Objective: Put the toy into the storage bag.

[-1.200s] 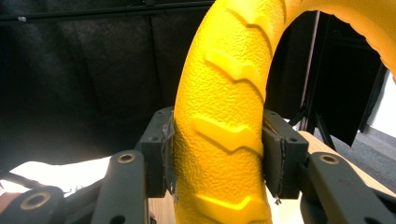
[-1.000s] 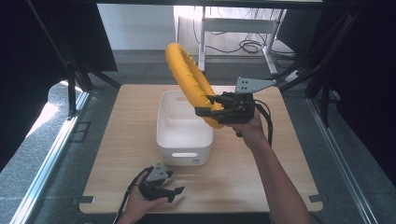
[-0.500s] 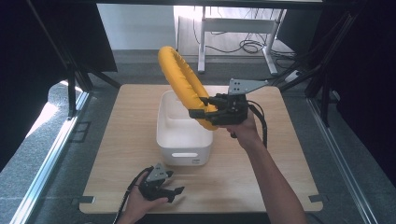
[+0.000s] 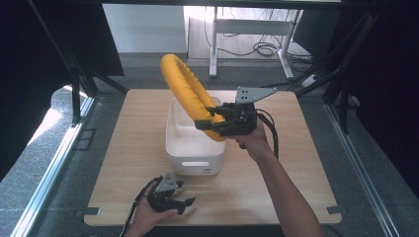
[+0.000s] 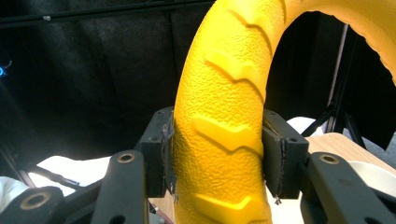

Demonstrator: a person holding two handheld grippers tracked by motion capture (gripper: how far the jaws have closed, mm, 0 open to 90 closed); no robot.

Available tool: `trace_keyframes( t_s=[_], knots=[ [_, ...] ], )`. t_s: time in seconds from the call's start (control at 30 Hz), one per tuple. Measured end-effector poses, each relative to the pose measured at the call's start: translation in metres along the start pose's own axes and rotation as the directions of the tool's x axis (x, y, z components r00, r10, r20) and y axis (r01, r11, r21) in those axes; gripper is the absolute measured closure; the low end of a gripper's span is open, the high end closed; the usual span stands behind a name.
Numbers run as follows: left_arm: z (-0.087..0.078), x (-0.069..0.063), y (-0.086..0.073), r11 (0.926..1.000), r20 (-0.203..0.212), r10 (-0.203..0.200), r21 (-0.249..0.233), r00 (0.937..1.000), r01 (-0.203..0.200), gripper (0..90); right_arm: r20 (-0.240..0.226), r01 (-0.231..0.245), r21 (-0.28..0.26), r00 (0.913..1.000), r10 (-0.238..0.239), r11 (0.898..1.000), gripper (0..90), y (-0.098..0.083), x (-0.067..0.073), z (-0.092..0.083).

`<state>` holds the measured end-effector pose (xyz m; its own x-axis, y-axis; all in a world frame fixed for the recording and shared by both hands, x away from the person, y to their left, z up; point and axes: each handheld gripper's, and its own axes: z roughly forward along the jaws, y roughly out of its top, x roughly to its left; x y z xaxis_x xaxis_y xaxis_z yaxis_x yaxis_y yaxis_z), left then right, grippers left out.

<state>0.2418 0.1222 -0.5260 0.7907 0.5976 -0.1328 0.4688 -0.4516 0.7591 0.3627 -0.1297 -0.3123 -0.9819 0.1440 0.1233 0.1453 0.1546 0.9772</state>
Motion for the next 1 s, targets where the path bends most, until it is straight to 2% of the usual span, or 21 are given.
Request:
trace_keyframes(
  t_s=[0.43,1.0],
  knots=[
    [-0.001,0.001,0.0,1.0,-0.002,0.002,-0.001,1.0,-0.002,26.0,-0.027,-0.009,0.007,0.9996,0.009,1.0,51.6,-0.007,0.002,0.008],
    [0.0,0.001,-0.001,1.0,-0.002,0.004,0.004,1.0,-0.004,26.0,-0.044,-0.039,0.057,0.9982,0.042,0.998,51.5,-0.027,-0.005,0.02]
  ],
)
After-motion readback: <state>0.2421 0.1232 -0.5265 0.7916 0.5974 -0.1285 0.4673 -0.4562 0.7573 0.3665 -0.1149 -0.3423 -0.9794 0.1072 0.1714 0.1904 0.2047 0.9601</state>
